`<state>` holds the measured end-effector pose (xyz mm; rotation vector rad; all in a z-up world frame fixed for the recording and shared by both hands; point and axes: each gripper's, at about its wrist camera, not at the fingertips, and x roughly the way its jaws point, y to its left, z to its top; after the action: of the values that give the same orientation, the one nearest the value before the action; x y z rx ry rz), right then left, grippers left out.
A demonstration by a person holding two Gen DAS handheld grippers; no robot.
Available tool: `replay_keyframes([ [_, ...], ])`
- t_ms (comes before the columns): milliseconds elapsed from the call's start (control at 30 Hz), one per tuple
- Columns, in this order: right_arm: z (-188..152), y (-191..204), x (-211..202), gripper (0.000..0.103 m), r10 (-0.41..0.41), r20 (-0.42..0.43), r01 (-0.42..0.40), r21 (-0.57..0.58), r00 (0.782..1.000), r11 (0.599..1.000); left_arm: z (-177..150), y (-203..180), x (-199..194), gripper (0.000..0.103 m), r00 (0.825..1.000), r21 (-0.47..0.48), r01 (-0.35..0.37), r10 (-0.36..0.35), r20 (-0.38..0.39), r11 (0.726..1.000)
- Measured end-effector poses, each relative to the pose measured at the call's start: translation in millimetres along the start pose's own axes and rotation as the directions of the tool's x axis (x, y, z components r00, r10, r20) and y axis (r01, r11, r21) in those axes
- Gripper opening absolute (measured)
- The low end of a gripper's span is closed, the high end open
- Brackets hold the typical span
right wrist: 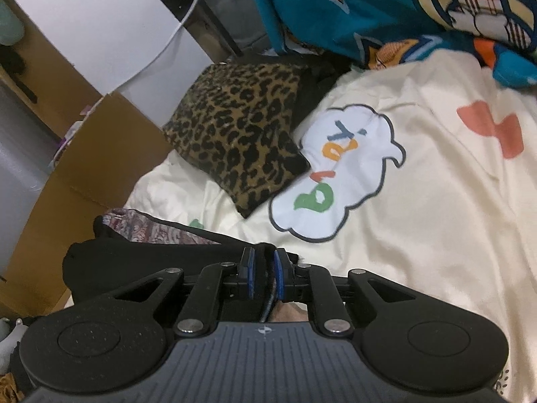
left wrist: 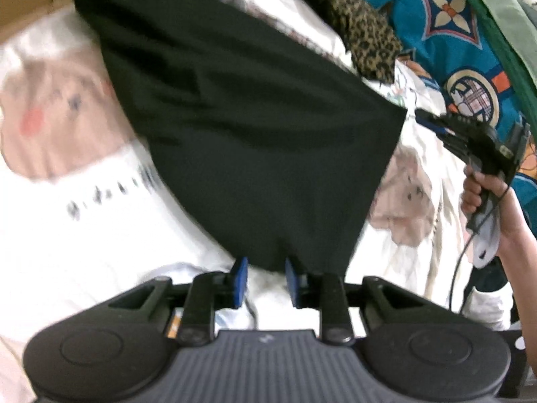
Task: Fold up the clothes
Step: 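Open the left gripper and release the jacket edge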
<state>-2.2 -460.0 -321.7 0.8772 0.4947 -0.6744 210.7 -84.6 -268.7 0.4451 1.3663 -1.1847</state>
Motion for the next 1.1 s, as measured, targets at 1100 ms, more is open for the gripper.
replay_keyframes([
  [1100,17,62,19,0.013,0.068,0.002,-0.066,-0.209,0.998,0.976,260,46,21,0.036,0.953,-0.219,-0.234,0.268,0.140,0.947],
])
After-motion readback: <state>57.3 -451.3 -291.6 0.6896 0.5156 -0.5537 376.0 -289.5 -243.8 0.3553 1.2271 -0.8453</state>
